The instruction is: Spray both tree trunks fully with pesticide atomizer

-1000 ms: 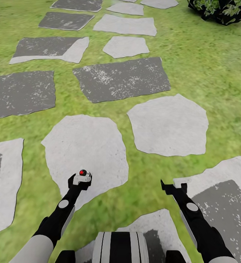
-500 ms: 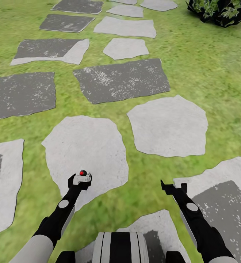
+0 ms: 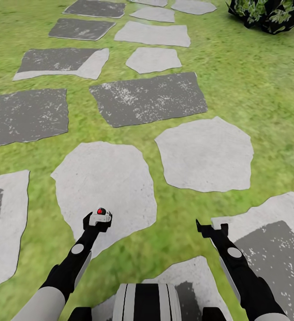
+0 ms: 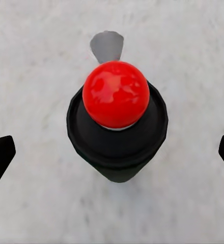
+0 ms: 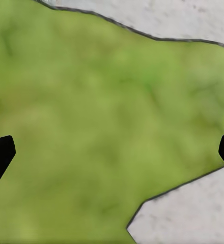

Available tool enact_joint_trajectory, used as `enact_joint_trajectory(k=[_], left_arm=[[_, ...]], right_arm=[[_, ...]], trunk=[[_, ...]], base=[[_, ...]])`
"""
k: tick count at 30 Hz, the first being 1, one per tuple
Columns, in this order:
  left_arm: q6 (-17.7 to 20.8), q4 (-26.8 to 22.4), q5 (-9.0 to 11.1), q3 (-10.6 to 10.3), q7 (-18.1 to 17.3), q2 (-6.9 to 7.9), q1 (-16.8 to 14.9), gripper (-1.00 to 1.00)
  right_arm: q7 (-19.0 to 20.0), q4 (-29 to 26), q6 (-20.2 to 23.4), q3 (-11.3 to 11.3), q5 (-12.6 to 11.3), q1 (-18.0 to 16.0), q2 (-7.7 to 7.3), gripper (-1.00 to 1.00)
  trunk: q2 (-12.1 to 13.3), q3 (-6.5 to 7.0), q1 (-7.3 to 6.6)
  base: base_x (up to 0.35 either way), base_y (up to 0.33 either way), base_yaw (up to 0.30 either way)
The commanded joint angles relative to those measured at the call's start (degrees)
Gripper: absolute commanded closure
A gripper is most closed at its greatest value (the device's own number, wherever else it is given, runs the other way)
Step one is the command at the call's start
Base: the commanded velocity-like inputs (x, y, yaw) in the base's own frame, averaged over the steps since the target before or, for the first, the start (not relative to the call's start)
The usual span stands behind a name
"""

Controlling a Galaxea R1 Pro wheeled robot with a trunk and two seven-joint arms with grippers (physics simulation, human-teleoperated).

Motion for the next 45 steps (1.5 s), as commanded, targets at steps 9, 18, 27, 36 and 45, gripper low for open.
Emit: enact_joint_trajectory(k=[9, 18, 27, 36, 45], left_arm=[[0.0, 0.0, 0.0, 0.0, 0.0, 0.0, 0.0, -1.0], [0.0, 0.0, 0.0, -0.1, 0.0, 0.0, 0.0, -1.0], [0.0, 0.0, 0.0, -0.1, 0.0, 0.0, 0.0, -1.0], [0.0, 0.0, 0.0, -0.1, 0.0, 0.0, 0.0, -1.0], [0.0, 0.1, 0.0, -0.1, 0.0, 0.0, 0.0, 1.0]], right_arm=[[0.0, 0.0, 0.0, 0.0, 0.0, 0.0, 0.0, -1.0], [0.0, 0.0, 0.0, 0.0, 0.0, 0.0, 0.0, -1.0], [0.0, 0.0, 0.0, 0.0, 0.0, 0.0, 0.0, -1.0], [0.0, 0.0, 0.0, 0.0, 0.0, 0.0, 0.0, -1.0], [0.0, 0.0, 0.0, 0.0, 0.0, 0.0, 0.0, -1.0]], trunk=[[0.0, 0.0, 0.0], [0.0, 0.09, 0.0], [0.0, 0.62, 0.0], [0.0, 0.66, 0.0], [0.0, 0.66, 0.0]], base=[[0.025, 0.0, 0.0], [0.001, 0.0, 0.0], [0.0, 0.0, 0.0], [0.0, 0.0, 0.0], [0.0, 0.0, 0.0]])
